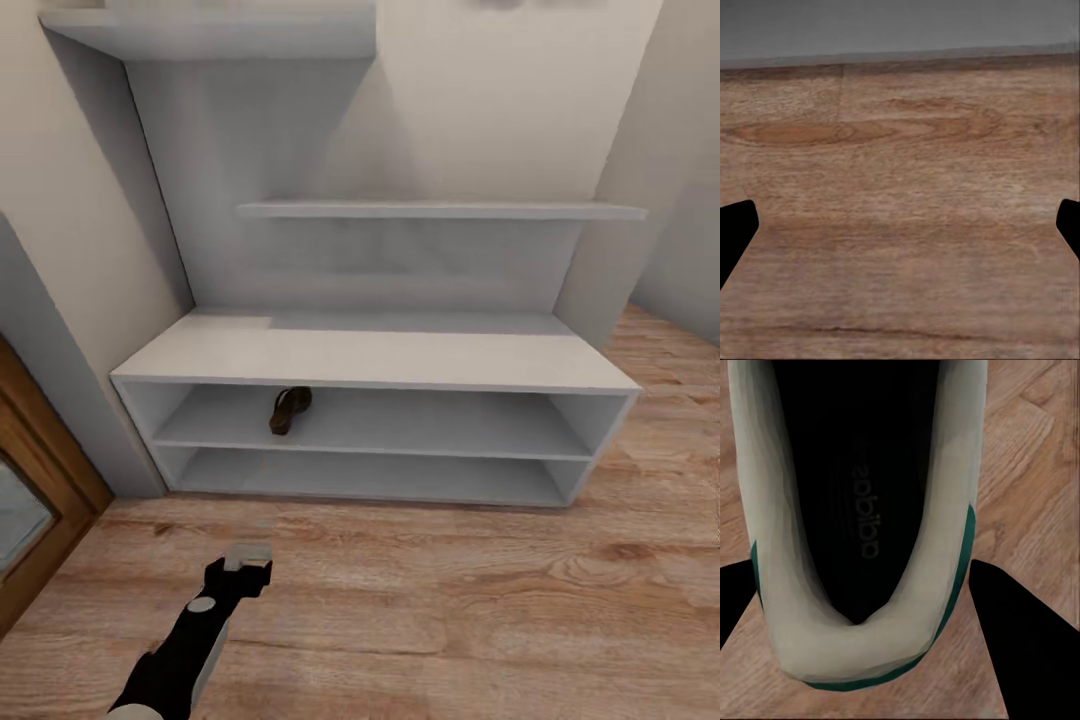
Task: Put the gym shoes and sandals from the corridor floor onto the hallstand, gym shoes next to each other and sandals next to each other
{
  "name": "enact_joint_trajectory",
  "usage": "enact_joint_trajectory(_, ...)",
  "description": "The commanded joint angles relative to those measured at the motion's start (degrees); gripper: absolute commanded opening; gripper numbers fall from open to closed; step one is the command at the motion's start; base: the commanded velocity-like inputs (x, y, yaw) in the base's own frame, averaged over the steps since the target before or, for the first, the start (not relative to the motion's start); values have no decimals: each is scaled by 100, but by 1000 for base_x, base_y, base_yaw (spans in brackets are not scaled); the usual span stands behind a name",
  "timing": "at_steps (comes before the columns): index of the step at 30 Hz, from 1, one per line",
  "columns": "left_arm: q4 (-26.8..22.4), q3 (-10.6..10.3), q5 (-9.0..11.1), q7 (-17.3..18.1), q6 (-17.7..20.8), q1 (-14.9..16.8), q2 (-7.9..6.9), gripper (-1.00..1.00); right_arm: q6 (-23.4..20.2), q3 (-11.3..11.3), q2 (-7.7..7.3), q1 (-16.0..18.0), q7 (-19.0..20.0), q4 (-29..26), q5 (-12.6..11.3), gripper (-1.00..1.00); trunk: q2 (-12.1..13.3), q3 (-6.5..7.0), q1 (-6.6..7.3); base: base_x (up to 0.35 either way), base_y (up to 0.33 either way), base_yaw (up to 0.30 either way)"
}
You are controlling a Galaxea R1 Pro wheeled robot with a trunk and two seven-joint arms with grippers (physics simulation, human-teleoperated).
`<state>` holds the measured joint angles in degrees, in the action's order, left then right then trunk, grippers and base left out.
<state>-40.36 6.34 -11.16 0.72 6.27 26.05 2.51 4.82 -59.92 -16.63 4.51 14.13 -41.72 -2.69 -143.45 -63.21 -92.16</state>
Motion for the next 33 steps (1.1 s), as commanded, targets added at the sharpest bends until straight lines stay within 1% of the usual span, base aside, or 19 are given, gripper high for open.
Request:
enact_joint_trajectory(1,-66,40,-56,204,-235,-229,-8,100,10,-23,1,7,54,6,-32,-100,-2,-4,5,-332,0,0)
enact_joint_trajectory(2,-86,44,-55,279,-315,-305,-18,100,10,-22,1,7,54,6,-32,-100,-2,-4,5,-327,0,0)
enact_joint_trajectory(3,-159,54,-51,616,-616,-600,-107,100,10,-21,2,6,54,6,-31,-100,-2,-4,5,-224,0,0)
enact_joint_trajectory(5,-202,63,-43,1056,-921,-861,-264,100,10,-20,2,11,54,6,-30,-100,-2,-4,5,-118,0,0)
enact_joint_trajectory(6,-207,64,-42,1180,-992,-918,-309,100,10,-20,2,12,54,6,-30,-100,-2,-4,5,-73,0,0)
enact_joint_trajectory(8,-183,85,20,2101,-1351,-1205,-622,100,10,-26,2,8,54,6,-30,-100,-2,-4,5,-28,0,0)
enact_joint_trajectory(10,-159,163,173,2768,-1542,-1349,-857,100,10,-26,2,7,54,6,-30,-100,-2,-4,5,-10,0,0)
enact_joint_trajectory(11,-151,193,231,2932,-1591,-1382,-913,100,10,-27,2,7,54,8,-30,-100,-2,-4,5,-6,0,0)
enact_joint_trajectory(12,-124,260,363,3261,-1691,-1446,-1012,100,12,-27,2,7,54,10,-32,-100,-2,-4,5,-4,0,0)
enact_joint_trajectory(14,23,372,619,3897,-1882,-1555,-1156,100,16,-28,2,10,54,13,-35,-100,-2,-4,5,-2,0,0)
enact_joint_trajectory(15,73,394,671,4043,-1926,-1571,-1182,100,16,-28,2,9,54,13,-35,-100,-2,-4,5,-1,0,0)
enact_joint_trajectory(16,233,455,792,4442,-2043,-1606,-1262,100,18,-28,2,8,54,14,-37,-100,-2,-4,5,0,0,0)
enact_joint_trajectory(17,379,531,861,4801,-2135,-1626,-1364,100,18,-29,2,8,54,15,-37,-100,-2,-4,5,0,0,0)
enact_joint_trajectory(18,462,596,896,5005,-2184,-1634,-1425,100,18,-29,2,7,54,15,-38,-100,-2,-4,5,0,0,0)
enact_joint_trajectory(20,592,718,922,5295,-2258,-1647,-1490,100,20,-29,2,10,54,15,-38,-100,-2,-4,5,0,0,0)
enact_joint_trajectory(21,651,777,925,5385,-2299,-1650,-1506,100,23,-29,2,10,54,12,-38,-100,-2,-4,5,0,0,0)
enact_joint_trajectory(22,965,1219,920,5506,-2544,-1670,-1532,100,36,-37,2,12,37,-21,-47,-100,-2,-4,5,0,0,0)
enact_joint_trajectory(27,965,1230,930,5500,-2551,-1673,-1534,100,36,-37,2,10,37,-6,-40,-100,-2,-4,5,0,-52,0)
enact_joint_trajectory(33,965,1230,931,5520,-2552,-1673,-1535,100,36,-37,2,10,37,-3,-39,-100,-2,-4,5,-67,-213,0)
